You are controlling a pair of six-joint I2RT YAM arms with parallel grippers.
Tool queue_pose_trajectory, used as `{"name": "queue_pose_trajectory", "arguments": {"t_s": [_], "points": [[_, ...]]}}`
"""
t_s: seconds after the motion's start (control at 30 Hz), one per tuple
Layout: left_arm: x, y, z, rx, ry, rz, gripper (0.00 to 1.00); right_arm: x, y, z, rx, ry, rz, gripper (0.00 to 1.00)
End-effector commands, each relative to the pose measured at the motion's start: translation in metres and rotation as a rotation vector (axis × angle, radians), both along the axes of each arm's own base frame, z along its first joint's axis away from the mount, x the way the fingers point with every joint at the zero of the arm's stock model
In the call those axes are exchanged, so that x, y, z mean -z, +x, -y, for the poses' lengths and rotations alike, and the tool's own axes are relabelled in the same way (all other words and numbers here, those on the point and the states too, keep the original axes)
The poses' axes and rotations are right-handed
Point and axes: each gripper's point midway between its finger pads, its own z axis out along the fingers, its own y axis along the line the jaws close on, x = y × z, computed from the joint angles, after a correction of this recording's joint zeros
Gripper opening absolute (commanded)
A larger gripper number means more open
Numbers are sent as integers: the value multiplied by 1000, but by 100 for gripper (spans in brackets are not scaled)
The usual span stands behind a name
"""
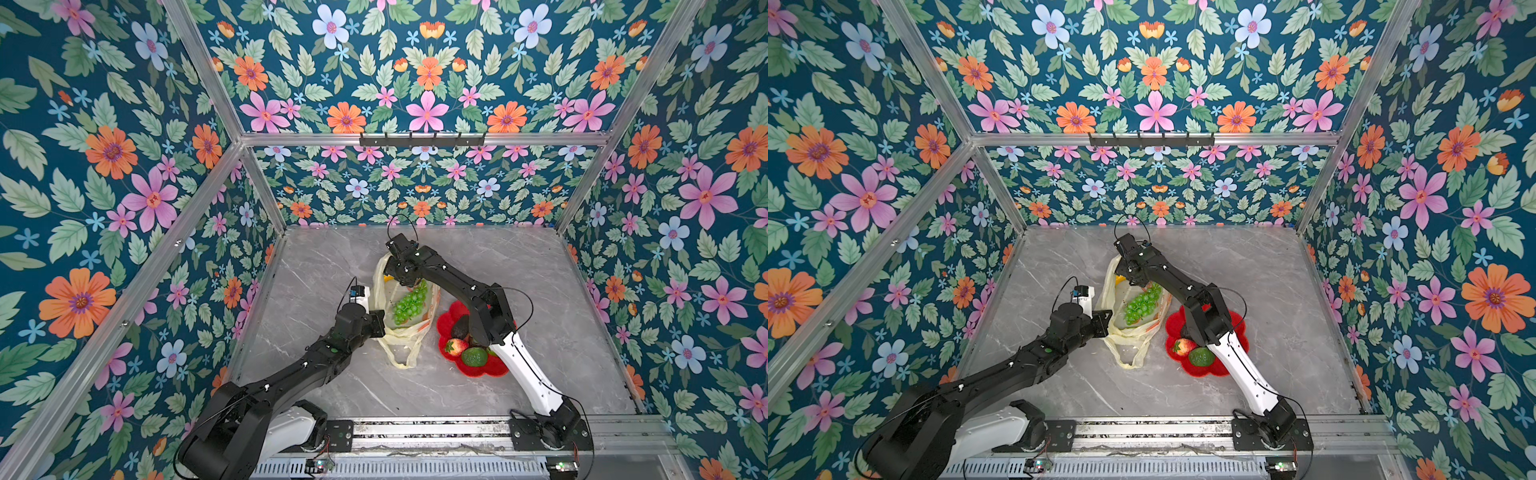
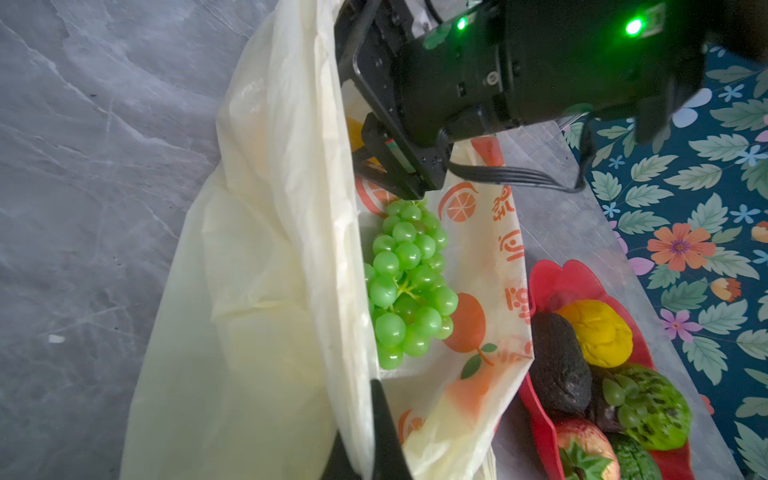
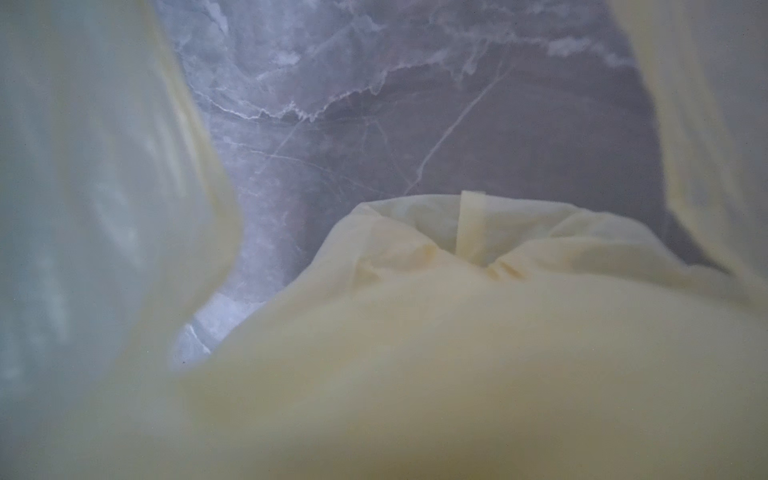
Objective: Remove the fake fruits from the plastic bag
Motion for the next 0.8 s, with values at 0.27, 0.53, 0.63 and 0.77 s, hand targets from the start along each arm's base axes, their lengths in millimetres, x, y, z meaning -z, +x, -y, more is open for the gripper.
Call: {"name": "queue_pose_trajectory", "arguments": {"t_s": [0.27, 0.53, 0.63, 0.77], "points": [[-4, 4, -9, -37, 42, 36, 0, 7, -3, 19, -21, -87, -19, 71], [-1, 7, -14, -66, 51, 34, 0, -7, -3, 19, -44, -76, 23, 61], [0, 7, -12, -61, 48, 31, 0, -1, -2, 15, -46, -30, 9, 63], [-1, 4, -8, -37, 25, 26, 0, 10, 4, 12, -32, 26, -22, 70]]}}
